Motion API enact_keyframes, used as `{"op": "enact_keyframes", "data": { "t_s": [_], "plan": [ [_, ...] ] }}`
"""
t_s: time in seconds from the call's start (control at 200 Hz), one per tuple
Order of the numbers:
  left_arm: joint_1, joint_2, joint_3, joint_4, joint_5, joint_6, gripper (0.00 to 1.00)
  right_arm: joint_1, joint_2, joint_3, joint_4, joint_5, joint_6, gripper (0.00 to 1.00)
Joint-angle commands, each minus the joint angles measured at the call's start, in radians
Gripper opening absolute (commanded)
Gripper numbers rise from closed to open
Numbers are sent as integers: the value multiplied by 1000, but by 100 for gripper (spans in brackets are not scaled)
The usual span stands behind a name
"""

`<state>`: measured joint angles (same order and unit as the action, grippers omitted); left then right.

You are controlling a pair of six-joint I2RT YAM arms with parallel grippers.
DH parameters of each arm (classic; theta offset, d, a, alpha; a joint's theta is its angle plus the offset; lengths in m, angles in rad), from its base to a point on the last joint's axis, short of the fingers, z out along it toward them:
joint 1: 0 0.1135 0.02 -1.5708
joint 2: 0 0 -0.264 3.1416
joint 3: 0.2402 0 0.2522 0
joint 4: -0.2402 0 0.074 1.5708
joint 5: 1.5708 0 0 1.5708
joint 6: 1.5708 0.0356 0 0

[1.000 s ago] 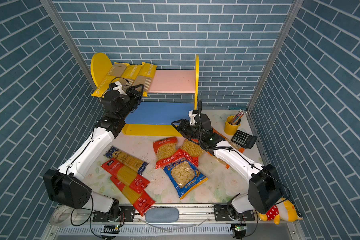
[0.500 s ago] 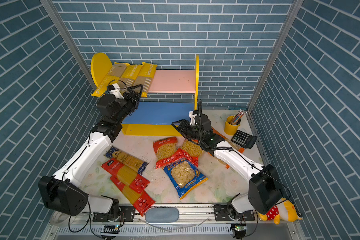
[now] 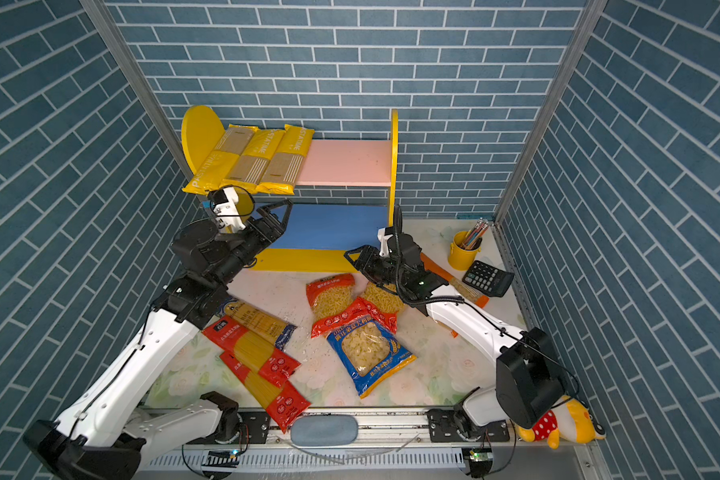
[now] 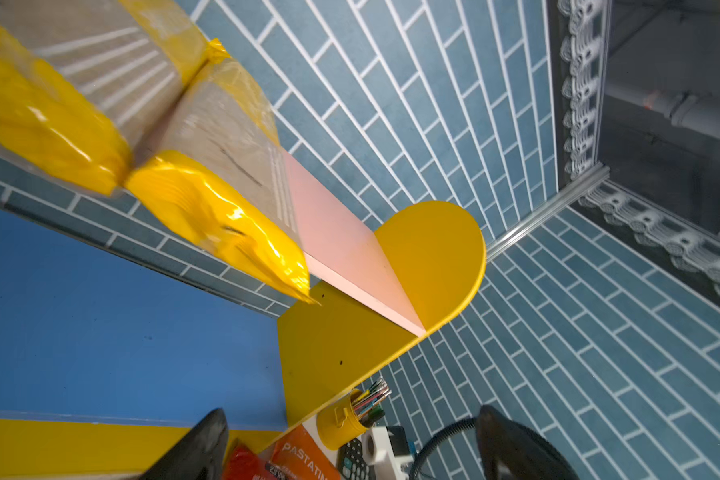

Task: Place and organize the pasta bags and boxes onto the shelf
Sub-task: 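Release the pack and withdraw both grippers down toward the pile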

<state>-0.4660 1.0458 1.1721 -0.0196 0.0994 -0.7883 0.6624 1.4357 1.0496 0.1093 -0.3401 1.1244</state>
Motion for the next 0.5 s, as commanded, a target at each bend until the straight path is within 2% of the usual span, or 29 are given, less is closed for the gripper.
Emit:
{"op": "enact_keyframes", "data": {
  "t_s": [0.0,0.135,0.335,0.405,0.495],
  "plan": [
    [-82,-72,-69,-145,-146,191,94,5,-34,-58,-74,60,-79,57],
    [-186,-150,-159,-211,-221,258,93,16,-63,-96,-145,103,-132,57],
    [-436,-196,-257,-239,-374,398,92,85,-52,-87,-264,179,-217,57],
    [-488,-178,-301,-237,-395,385,92,121,-31,-64,-305,207,-254,57],
    [-514,-156,-384,-207,-417,309,92,164,7,-27,-351,237,-294,57]
  ]
}}
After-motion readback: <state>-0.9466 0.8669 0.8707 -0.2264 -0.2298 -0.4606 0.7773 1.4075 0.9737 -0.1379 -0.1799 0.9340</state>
